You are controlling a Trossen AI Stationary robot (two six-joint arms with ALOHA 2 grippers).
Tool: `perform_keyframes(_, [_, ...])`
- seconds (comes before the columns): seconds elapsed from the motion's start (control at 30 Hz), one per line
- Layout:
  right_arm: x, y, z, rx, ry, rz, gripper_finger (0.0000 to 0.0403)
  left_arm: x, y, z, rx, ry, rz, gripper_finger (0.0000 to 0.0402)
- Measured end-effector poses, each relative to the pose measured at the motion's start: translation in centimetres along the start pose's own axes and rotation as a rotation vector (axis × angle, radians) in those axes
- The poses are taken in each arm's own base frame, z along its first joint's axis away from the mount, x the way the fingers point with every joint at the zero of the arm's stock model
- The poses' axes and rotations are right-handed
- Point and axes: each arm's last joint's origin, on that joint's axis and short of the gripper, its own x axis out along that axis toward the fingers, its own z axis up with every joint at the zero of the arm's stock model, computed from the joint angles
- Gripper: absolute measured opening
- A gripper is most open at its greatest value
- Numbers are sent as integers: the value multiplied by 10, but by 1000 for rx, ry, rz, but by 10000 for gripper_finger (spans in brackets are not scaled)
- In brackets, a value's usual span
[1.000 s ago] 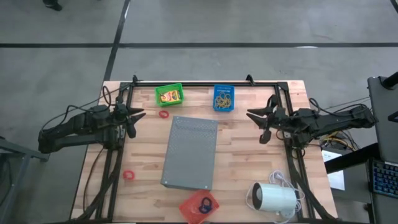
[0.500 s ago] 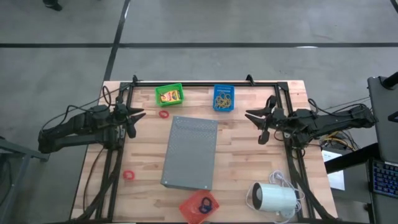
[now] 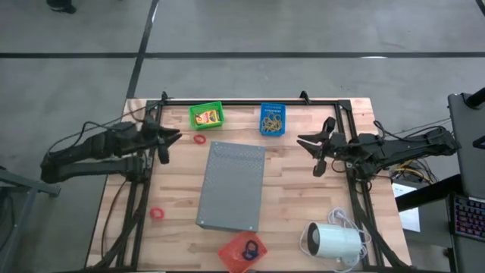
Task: Pick & Place Office Desk Supplies
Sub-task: Put the top orange spring keychain into the orange basket
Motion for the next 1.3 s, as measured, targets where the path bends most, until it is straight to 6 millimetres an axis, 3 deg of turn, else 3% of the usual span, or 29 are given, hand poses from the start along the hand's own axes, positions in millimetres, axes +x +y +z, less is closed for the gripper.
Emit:
perform_keyframes(0.2, [2, 1, -2, -5, 9, 2, 63, 38, -9, 18, 52, 339, 119, 98])
perform_keyframes(0.4, [2, 1, -2, -6, 12, 2, 63, 82, -10, 13, 144, 571, 188, 98])
perform_keyframes(0.6, [2, 1, -2, -6, 12, 4, 63, 100, 11, 8, 109, 670, 218, 98])
perform_keyframes(0.97, [2, 1, -2, -6, 12, 4, 63, 133, 59, -8, 44, 818, 71, 100])
perform_keyframes(1.1, [2, 1, -2, -6, 11, 4, 63, 152, 63, -20, 42, 874, 61, 126])
perform_keyframes(1.3, [2, 1, -2, -6, 11, 4, 63, 169, 70, -34, 106, 926, 12, 202])
